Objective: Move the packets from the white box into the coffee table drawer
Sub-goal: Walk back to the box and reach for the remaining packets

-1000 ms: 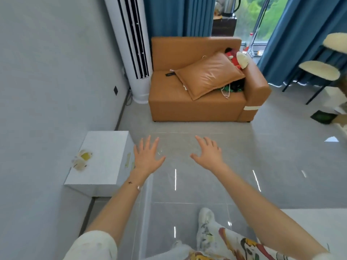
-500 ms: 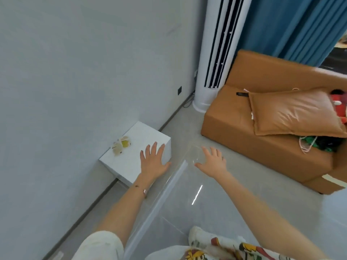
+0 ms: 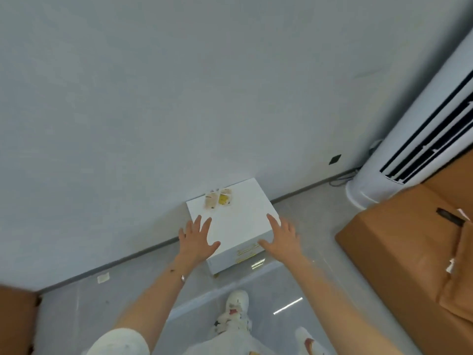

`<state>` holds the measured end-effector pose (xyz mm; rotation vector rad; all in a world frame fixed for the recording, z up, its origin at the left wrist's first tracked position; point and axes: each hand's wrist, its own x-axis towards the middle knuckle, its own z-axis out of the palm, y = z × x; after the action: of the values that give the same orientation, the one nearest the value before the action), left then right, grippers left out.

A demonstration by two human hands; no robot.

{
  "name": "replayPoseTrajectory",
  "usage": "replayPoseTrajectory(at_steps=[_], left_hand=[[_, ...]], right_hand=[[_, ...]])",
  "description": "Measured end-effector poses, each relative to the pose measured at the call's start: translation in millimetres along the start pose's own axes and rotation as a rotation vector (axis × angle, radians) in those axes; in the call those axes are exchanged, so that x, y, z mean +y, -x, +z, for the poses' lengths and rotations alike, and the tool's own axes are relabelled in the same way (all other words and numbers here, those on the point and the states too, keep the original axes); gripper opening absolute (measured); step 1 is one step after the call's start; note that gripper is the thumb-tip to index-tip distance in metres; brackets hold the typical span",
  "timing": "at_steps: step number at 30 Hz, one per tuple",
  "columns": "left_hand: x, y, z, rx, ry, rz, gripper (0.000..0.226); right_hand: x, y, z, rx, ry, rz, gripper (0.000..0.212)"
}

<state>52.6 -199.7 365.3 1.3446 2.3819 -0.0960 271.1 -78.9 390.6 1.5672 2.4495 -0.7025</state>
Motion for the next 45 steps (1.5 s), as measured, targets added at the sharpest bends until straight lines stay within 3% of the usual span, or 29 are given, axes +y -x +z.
replayPoseTrajectory(at_steps=[4, 16, 24, 27, 31, 36, 40, 45], left_hand=[[-9, -41, 9, -0.067, -0.037, -0.035, 0.081], [-26, -176, 4, -0.209, 0.042, -0.098, 0.08], [-65, -247, 45, -0.296, 0.048, -0.209, 0.077], [-74, -295, 78, -0.298, 0.182, -0.272, 0.074], [-78, -343, 143, -0.261, 0.45, -0.408, 0.074], [-75, -381, 203, -0.084, 0.518, -0.524, 0.07], [-69, -411, 222, 0.124, 0.559, -0.572, 0.064], [-61, -454, 242, 0.127, 0.619, -0.638, 0.074]], right_hand=[[2, -44, 3, -0.053, 0.008, 0.001, 0.082], [2, -176, -13, -0.154, -0.235, 0.224, 0.078], [-24, -288, 47, -0.343, -0.454, 0.409, 0.079], [-27, -349, 93, -0.36, -0.485, 0.424, 0.076], [-34, -412, 152, -0.356, -0.695, 0.479, 0.077], [-39, -473, 212, -0.318, -0.428, 0.274, 0.082], [-49, -508, 237, -0.27, -0.406, 0.219, 0.086], [-55, -532, 269, -0.283, -0.221, 0.172, 0.094]])
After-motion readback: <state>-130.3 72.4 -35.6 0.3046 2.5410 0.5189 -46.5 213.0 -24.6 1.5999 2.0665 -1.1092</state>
